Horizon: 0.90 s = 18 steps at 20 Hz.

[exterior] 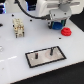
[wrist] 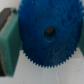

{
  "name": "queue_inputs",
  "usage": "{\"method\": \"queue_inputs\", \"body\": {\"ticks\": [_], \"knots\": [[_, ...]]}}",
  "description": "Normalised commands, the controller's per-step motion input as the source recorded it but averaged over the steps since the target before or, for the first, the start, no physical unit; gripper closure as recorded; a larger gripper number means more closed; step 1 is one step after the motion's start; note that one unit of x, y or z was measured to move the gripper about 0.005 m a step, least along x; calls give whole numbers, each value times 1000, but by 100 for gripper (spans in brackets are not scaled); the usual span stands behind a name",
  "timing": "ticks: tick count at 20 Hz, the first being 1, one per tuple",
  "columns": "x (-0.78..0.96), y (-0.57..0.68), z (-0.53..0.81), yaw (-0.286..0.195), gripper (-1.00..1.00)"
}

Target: Insert the blue gear onto the right peg, followed by the red gear

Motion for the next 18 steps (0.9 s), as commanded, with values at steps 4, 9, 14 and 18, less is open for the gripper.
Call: {"method": "queue_inputs", "body": {"ticks": [4, 9, 14, 18], "knots": [[57, -16, 219, 0, 100], [384, -45, 591, 0, 100], [538, -123, 588, 0, 100], [641, -200, 467, 0, 100]]}}
